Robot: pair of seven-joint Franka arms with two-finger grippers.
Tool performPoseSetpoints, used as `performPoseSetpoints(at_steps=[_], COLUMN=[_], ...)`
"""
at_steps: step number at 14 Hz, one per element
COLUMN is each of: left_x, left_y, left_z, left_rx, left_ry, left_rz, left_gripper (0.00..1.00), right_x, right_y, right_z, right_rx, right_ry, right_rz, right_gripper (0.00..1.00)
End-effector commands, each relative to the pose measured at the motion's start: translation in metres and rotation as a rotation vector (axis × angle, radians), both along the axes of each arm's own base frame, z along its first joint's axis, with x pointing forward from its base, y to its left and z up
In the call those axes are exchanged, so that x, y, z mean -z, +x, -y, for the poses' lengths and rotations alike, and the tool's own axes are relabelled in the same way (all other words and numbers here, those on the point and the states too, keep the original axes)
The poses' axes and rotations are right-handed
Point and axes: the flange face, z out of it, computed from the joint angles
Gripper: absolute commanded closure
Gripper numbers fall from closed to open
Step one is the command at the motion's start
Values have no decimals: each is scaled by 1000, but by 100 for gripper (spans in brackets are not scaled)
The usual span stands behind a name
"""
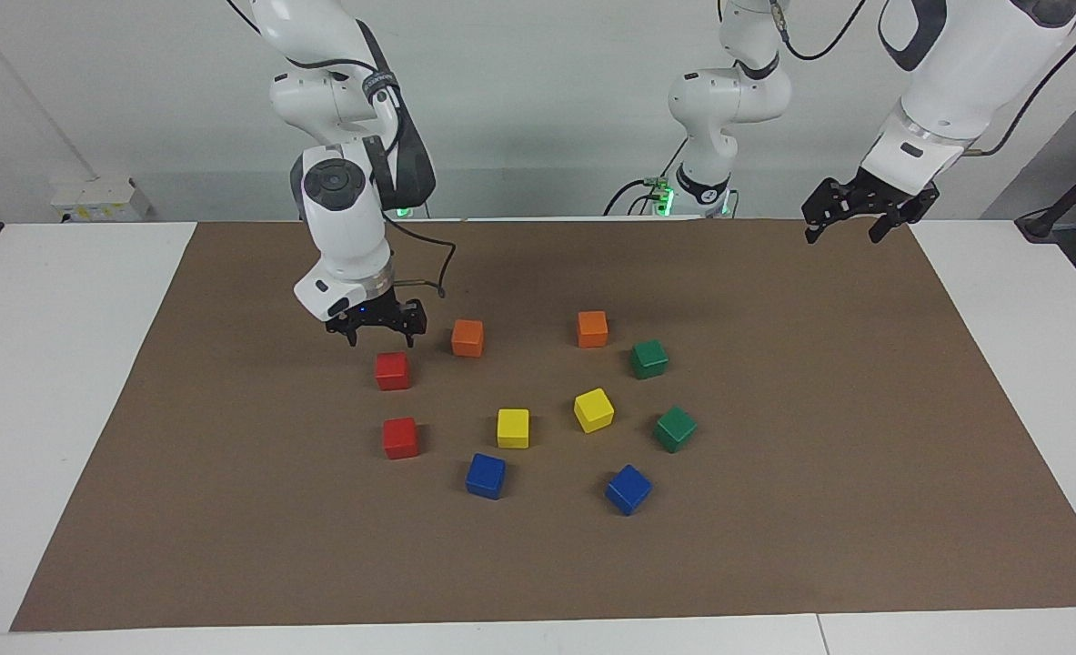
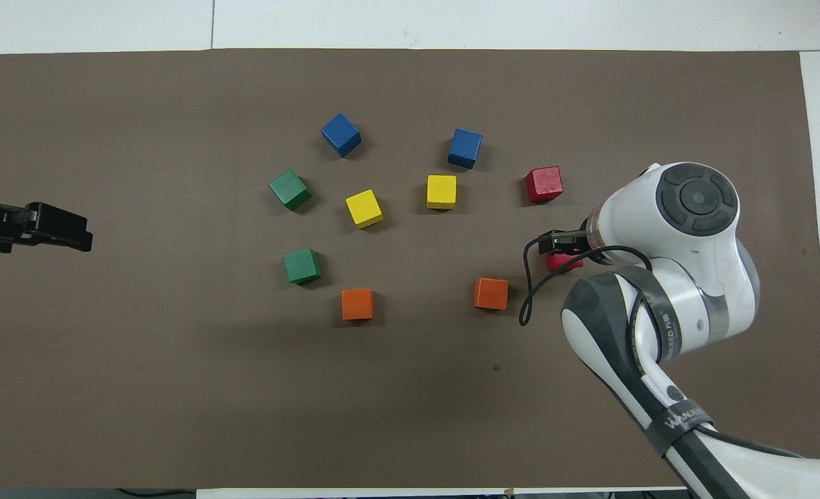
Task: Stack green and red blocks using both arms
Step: 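Move the left gripper toward the nearer green cube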
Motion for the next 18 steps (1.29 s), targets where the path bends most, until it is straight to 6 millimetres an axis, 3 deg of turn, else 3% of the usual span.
performPoseSetpoints(at_steps=[1, 4, 11, 18], left_x=[-4, -4, -4, -5], left_y=[-7, -7, -7, -4], left_z=[-4, -4, -4, -2], left_rx=[11, 11, 11, -4], left_ry=[18, 18, 18, 18], left_rz=[-3, -3, -3, 18], left_gripper=[0, 0, 0, 0], right_x=[12, 16, 29, 46], right_y=[1, 5, 6, 1], right_z=[3, 14, 10, 16], right_rx=[-6, 16, 67, -4], right_ry=[-6, 10, 80, 73], right_rz=[8, 26, 37, 9], right_gripper=[0, 0, 0, 0])
